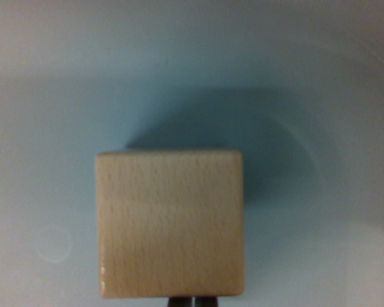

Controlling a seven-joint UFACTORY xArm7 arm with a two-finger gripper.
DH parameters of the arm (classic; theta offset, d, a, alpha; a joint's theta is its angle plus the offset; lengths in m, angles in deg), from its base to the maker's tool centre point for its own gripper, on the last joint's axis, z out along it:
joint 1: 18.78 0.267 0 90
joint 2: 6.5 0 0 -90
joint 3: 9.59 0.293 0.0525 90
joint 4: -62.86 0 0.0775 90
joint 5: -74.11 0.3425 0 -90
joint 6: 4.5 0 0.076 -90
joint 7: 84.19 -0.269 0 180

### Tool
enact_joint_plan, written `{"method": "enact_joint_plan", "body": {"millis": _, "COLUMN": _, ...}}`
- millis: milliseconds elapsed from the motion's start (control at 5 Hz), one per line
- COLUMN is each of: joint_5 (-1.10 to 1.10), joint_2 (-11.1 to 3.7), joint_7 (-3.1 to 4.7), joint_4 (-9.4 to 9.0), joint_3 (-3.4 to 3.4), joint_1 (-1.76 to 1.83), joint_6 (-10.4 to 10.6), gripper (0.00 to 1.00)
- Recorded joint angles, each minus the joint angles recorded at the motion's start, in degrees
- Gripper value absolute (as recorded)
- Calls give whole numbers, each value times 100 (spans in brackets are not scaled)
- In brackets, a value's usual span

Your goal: Push wooden cube

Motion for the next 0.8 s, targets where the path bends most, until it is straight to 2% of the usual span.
{"method": "enact_joint_plan", "body": {"millis": 200, "joint_5": 0, "joint_2": 0, "joint_7": 0, "joint_4": 0, "joint_3": 0, "joint_1": 0, "joint_6": 0, "gripper": 100}}
{"method": "enact_joint_plan", "body": {"millis": 400, "joint_5": 4, "joint_2": -109, "joint_7": -22, "joint_4": 183, "joint_3": 15, "joint_1": -2, "joint_6": -74, "gripper": 100}}
{"method": "enact_joint_plan", "body": {"millis": 600, "joint_5": 4, "joint_2": -109, "joint_7": -22, "joint_4": 183, "joint_3": 15, "joint_1": -2, "joint_6": -74, "gripper": 100}}
{"method": "enact_joint_plan", "body": {"millis": 800, "joint_5": 7, "joint_2": -198, "joint_7": -41, "joint_4": 334, "joint_3": 28, "joint_1": -4, "joint_6": -136, "gripper": 100}}
